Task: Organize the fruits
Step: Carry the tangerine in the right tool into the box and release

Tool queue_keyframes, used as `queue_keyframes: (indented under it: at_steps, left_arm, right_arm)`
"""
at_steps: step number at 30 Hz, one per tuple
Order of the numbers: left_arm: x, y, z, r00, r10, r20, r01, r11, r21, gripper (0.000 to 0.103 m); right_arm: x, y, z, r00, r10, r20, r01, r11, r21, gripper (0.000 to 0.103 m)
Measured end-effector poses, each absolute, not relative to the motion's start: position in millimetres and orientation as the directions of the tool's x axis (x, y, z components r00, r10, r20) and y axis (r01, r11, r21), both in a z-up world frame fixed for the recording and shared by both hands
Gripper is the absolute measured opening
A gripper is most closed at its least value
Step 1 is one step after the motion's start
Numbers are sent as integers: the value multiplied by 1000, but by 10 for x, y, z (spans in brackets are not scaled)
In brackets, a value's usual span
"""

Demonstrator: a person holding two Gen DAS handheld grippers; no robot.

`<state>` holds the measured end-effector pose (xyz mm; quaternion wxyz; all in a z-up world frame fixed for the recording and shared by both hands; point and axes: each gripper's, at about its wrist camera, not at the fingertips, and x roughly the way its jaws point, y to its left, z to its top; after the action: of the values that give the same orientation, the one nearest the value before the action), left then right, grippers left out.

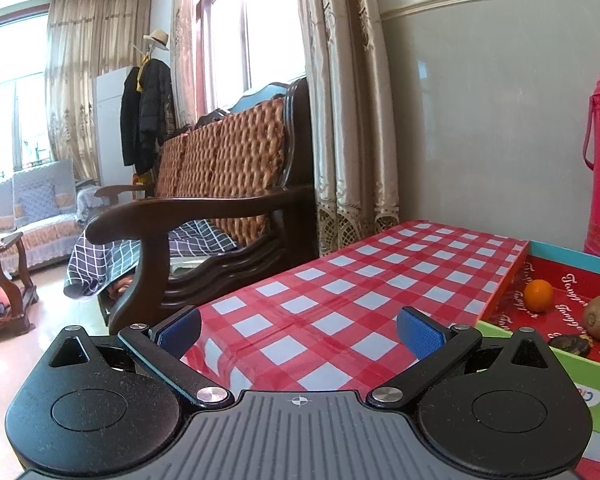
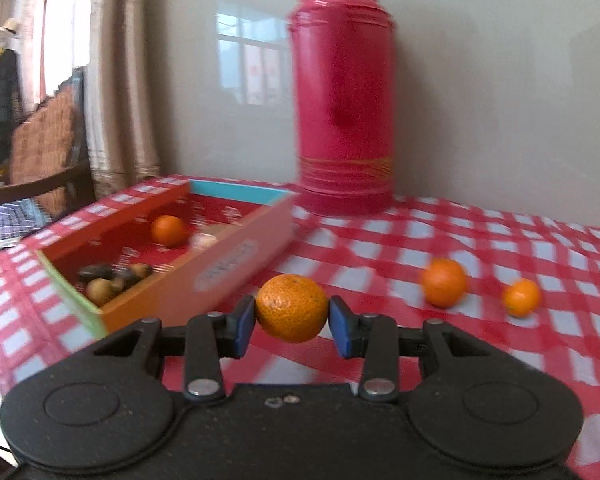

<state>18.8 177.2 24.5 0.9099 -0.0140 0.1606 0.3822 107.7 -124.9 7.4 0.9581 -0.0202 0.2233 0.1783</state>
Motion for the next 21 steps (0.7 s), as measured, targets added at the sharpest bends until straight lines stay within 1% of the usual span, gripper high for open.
queue_keyframes:
  at_steps: [5,10,13,21]
  left_arm:
    - [153,1836,242,640,710,-294,-714,691,114,103]
    - [120,1912,236,627,721,-296,-726,678,115,103]
    - [110,1950,232,621,723,-302,-731,674,109,103]
    - [84,1981,219,622,725,-294,-729,674,120,103]
  right_arm:
    - [994,-1039,181,821,421,-386,-440,897,43,31]
    - [981,-920,293,810,474,-346,-484,873,63,31]
    - [1045,-789,302,799,487,-351,-502,863,54,32]
    - [1278,-362,284,761,498,-417,-528,848,49,32]
